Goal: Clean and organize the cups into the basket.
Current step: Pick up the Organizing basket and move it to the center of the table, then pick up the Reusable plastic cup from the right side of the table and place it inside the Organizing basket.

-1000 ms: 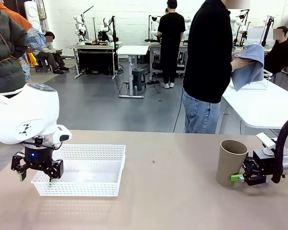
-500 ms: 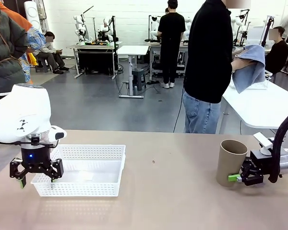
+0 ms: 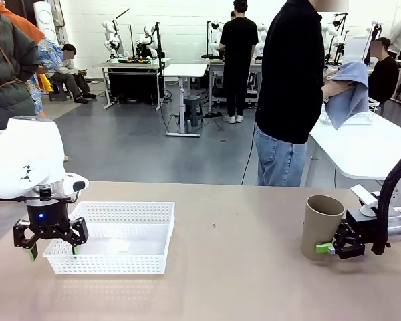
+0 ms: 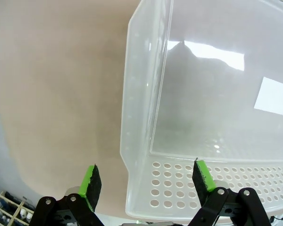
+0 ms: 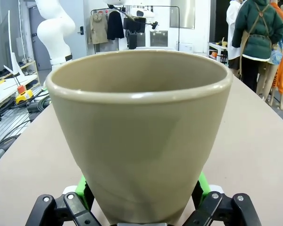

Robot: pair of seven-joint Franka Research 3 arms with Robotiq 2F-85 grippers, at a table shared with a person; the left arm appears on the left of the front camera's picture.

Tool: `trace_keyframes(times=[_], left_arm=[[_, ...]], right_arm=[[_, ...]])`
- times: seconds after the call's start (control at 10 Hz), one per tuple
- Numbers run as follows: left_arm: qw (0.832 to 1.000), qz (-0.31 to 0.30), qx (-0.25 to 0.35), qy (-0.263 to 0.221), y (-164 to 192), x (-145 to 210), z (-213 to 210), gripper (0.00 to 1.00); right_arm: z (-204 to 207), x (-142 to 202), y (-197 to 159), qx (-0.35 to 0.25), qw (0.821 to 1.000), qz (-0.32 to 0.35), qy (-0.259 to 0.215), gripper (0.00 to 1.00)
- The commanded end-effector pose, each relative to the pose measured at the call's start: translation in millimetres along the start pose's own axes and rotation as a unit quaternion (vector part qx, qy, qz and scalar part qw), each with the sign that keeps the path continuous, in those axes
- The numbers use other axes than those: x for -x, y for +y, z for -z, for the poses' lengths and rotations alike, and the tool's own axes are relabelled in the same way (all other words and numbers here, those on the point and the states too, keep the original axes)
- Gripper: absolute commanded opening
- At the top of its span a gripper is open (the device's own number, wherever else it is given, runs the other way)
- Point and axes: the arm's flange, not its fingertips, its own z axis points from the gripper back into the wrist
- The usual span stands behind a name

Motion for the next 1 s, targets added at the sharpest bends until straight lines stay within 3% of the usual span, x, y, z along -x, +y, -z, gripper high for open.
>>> trace_keyframes(times=[0.0,0.2,0.3,0.4,0.5,0.6,0.7,0.8,0.9], left_arm=[[1.000,0.010,0.027,-0.003,4.7,8.2,7.8,1.00],[0.999,0.018,0.043,-0.011,5.4,7.1,8.0,1.00],[0.999,0.019,0.041,-0.008,5.7,7.6,7.6,0.40],[0.999,0.018,0.043,-0.007,6.0,7.6,7.0,0.40],[0.999,0.019,0.043,-0.007,6.7,8.1,7.1,0.00],[0.999,0.019,0.039,-0.005,6.8,7.9,7.7,0.36],[0.999,0.018,0.040,-0.003,6.9,7.8,7.9,0.00],[0.999,0.018,0.039,-0.002,7.5,8.0,7.9,0.00],[0.999,0.018,0.038,-0.001,7.9,7.7,8.1,0.00]], right_arm=[[5.4,2.0,-1.1,-0.003,1.000,-0.009,-0.012,1.00],[5.8,2.2,-1.4,-0.010,1.000,-0.011,-0.012,0.40],[5.6,2.2,-1.3,-0.011,1.000,-0.011,-0.012,0.10],[5.1,2.0,-1.4,-0.010,1.000,-0.011,-0.012,0.00],[4.9,2.1,-1.2,-0.010,1.000,-0.010,-0.011,0.00],[4.5,2.1,-1.2,-0.010,1.000,-0.008,-0.010,0.00],[4.0,2.4,-1.0,-0.010,1.000,-0.007,-0.011,0.21],[3.7,2.7,-0.7,-0.010,1.000,-0.007,-0.011,0.21],[3.4,2.9,-0.9,-0.009,1.000,-0.007,-0.011,0.00]])
